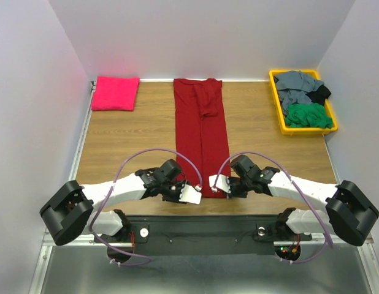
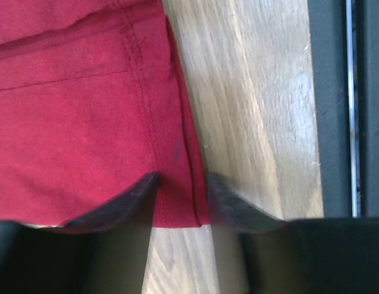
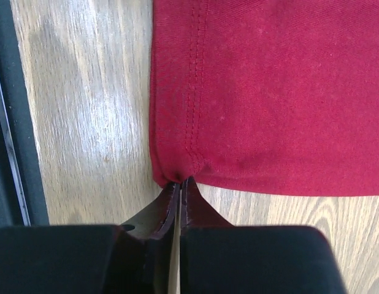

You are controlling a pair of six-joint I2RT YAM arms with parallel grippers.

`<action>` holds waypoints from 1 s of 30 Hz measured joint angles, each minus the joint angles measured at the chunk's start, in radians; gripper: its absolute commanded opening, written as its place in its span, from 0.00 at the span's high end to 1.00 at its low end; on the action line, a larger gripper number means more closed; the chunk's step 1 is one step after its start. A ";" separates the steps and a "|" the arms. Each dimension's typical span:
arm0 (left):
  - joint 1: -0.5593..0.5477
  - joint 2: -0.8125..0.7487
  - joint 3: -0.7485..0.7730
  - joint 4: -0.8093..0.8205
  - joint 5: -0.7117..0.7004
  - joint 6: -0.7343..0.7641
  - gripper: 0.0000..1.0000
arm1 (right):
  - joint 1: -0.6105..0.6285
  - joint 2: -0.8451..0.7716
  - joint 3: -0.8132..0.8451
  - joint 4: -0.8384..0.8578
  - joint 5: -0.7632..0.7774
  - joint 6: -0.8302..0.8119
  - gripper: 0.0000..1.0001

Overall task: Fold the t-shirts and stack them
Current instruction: Fold the tshirt

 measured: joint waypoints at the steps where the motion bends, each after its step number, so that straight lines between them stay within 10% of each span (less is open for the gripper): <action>1: 0.000 0.006 0.000 0.002 0.000 0.003 0.68 | 0.000 0.000 0.000 0.001 0.003 0.003 0.99; 8: 0.000 0.029 0.019 -0.003 0.001 0.021 1.00 | 0.001 -0.024 0.000 -0.024 0.022 0.038 0.99; 30: 0.178 -0.036 0.247 -0.238 0.237 -0.026 1.00 | -0.074 -0.089 0.205 -0.260 -0.017 0.062 0.99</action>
